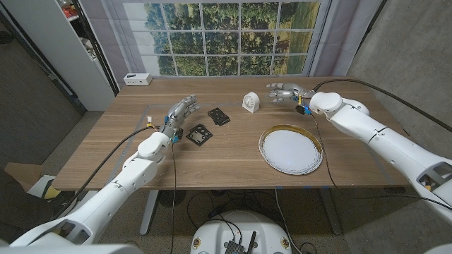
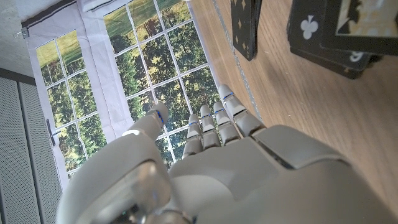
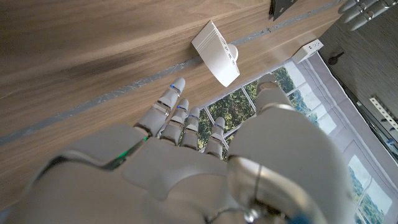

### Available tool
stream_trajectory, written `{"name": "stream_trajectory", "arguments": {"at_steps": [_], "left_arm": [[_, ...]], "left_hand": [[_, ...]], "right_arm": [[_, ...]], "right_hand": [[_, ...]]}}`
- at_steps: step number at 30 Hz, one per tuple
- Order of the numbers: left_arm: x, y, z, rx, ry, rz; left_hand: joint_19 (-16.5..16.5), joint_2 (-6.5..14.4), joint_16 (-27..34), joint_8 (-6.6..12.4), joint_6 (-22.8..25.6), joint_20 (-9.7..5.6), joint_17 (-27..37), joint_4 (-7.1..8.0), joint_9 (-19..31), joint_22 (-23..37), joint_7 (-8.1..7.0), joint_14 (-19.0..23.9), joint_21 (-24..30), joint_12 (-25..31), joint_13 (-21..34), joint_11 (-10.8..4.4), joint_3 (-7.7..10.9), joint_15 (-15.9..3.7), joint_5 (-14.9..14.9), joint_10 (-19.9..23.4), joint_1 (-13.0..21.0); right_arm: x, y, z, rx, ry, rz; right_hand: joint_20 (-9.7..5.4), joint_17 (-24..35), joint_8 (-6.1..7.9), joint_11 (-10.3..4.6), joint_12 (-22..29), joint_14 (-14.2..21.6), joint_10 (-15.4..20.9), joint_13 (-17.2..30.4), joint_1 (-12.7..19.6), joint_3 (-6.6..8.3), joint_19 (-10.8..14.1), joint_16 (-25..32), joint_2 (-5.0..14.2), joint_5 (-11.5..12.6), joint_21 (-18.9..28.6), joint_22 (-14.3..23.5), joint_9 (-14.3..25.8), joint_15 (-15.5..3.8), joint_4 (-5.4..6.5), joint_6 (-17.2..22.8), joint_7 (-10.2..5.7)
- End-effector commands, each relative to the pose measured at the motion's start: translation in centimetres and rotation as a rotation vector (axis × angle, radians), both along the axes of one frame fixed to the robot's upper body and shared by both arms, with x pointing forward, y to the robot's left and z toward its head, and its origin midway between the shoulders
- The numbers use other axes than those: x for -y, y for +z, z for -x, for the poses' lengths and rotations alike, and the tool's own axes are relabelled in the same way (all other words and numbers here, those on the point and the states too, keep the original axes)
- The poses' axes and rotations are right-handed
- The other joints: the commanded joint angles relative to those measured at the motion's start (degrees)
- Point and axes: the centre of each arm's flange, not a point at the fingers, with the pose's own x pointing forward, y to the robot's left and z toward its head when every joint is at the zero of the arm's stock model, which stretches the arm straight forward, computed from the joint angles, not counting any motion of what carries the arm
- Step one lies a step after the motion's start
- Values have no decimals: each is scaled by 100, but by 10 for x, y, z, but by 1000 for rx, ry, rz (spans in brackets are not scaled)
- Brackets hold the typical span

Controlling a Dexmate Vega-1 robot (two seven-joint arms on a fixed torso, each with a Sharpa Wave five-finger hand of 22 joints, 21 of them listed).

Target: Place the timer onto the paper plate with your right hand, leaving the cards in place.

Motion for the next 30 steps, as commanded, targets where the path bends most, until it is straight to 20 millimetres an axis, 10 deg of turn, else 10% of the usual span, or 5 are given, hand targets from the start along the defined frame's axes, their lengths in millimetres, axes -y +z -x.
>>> {"name": "stream_trajectory", "arguments": {"at_steps": [1,12,14,19,30], "left_arm": [[-4,-5,-1,-3,-3,9],[-7,-11,1,-11,3,23],[-8,-12,1,-12,4,25],[-9,-12,1,-8,1,26],[-11,-14,-1,-16,7,37]], "left_hand": [[-25,-14,-1,32,52,-20,15,16,12,31,-3,1,-7,23,20,1,3,22,12,48,-25],[-24,-7,-2,32,69,-11,10,-3,16,32,11,8,-27,29,41,5,13,25,14,56,-17],[-23,-7,-1,32,71,-11,10,-4,16,33,20,12,-30,31,43,2,13,27,14,58,-18],[-17,-6,1,32,78,-11,10,-6,18,33,19,16,-35,37,51,3,14,38,13,71,-21],[-9,-6,5,32,92,-3,13,-6,20,35,17,27,-49,41,68,24,11,35,12,76,-33]], "right_arm": [[-36,22,-7,-12,-130,135],[-55,23,-28,-42,-154,168],[-60,23,-33,-50,-154,174],[-68,22,-44,-77,-140,184],[-82,23,-62,-95,-133,200]], "right_hand": [[49,11,-7,58,27,61,25,20,-7,-76,28,29,-126,6,-12,17,36,16,5,-59,71],[81,14,38,116,24,148,65,12,-34,-131,99,51,-176,32,-30,23,45,85,16,-2,199],[82,21,57,115,18,153,77,16,-37,-154,117,47,-178,46,-51,26,42,89,23,30,733],[93,28,20,145,12,153,77,25,-23,-170,141,41,-176,56,-67,28,42,138,23,-72,278],[109,34,48,186,25,244,124,31,-42,-201,239,71,-190,59,-51,30,49,172,34,-38,492]]}}
